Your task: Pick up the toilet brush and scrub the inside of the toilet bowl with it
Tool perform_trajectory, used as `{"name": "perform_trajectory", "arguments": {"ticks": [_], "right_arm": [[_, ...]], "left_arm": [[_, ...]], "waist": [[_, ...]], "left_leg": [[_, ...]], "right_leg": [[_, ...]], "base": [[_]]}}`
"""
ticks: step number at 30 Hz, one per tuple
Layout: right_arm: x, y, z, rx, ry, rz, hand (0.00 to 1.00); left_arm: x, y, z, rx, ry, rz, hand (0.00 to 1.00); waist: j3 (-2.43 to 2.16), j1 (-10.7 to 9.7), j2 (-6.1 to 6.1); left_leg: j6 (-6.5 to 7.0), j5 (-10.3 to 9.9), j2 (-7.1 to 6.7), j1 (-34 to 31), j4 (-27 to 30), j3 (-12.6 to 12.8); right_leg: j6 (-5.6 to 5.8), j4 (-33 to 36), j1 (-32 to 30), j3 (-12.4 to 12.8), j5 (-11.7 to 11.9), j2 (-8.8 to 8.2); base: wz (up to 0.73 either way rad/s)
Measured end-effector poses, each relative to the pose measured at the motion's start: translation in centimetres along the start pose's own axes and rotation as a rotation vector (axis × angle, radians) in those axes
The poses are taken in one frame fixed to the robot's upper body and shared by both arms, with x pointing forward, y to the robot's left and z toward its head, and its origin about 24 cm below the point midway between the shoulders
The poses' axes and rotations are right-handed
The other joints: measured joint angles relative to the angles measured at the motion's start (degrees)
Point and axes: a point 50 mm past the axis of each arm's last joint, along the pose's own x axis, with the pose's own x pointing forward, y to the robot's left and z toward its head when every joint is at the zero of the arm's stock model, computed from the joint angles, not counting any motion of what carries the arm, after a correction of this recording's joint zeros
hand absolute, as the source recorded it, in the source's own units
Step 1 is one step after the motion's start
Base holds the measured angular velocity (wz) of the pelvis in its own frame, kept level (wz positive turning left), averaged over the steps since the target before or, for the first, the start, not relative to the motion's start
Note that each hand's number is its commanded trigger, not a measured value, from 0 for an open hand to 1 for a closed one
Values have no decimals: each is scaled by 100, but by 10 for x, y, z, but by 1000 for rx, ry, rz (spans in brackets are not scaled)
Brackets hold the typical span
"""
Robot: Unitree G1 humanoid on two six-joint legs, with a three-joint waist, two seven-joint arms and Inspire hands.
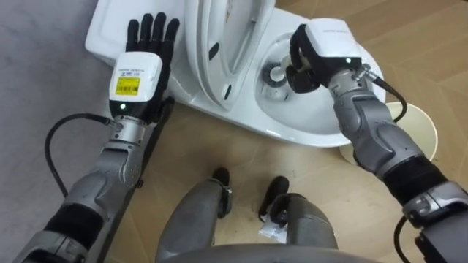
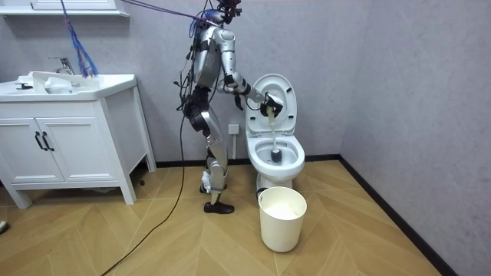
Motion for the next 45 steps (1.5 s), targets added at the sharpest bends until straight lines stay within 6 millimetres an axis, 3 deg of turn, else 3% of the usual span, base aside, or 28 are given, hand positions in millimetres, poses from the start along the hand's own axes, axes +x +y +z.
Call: {"name": "perform_trajectory", "arguments": {"ticks": [8, 16, 20, 23, 27, 33, 37, 45], "right_arm": [[1, -12, 20, 22, -53, 9, 100], [-6, -8, 21, 27, -53, 38, 100], [-9, 4, 14, 25, -21, 74, 100], [-15, 29, -4, 13, 49, 148, 100], [-19, 44, -21, 22, 120, 154, 100], [-13, 51, -35, 4, 185, 152, 100], [-17, 55, -44, -15, 217, 137, 100], [-20, 59, -42, -11, 222, 124, 100]], "left_arm": [[-5, -2, -5, 2, 56, -1, 0], [-12, -6, -9, 2, 97, -18, 0], [-13, -8, -8, -7, 106, -22, 0], [-15, -10, -5, -14, 95, -24, 0], [-13, -10, 0, -20, 74, -16, 0], [-8, -10, 5, -42, 44, -19, 0], [-5, -8, 7, -53, 29, -8, 0], [-3, -6, 10, -67, 15, 3, 0]], "waist": [[-36, 23, 23], [-85, 13, 89], [-70, 17, 136], [-58, 42, 206], [-46, 44, 293], [-8, 53, 372], [45, 60, 466], [48, 72, 473]], "left_leg": [[-33, 1, 121, 34, 16, 137], [-64, -20, 162, 72, 66, 164], [-79, -15, 151, 77, 47, 126], [-77, 15, 129, 8, 48, 48], [-67, 57, 51, -25, 11, -68], [-58, 62, 24, -103, 2, -179], [-56, 64, -18, -123, 17, -234], [-46, 66, -44, -139, 19, -228]], "right_leg": [[-66, -40, -28, 88, 90, 104], [-96, 2, -6, 122, 109, 113], [-103, 6, 24, 90, 108, 106], [-107, -37, 29, -31, 103, 66], [-83, -38, 33, -129, 79, 0], [-66, -49, 30, -238, 19, -36], [-55, -28, 34, -334, -26, -100], [-12, -41, 40, -361, -56, -118]], "base": [[-11], [-3], [3], [15], [16], [15], [10], [4]]}}
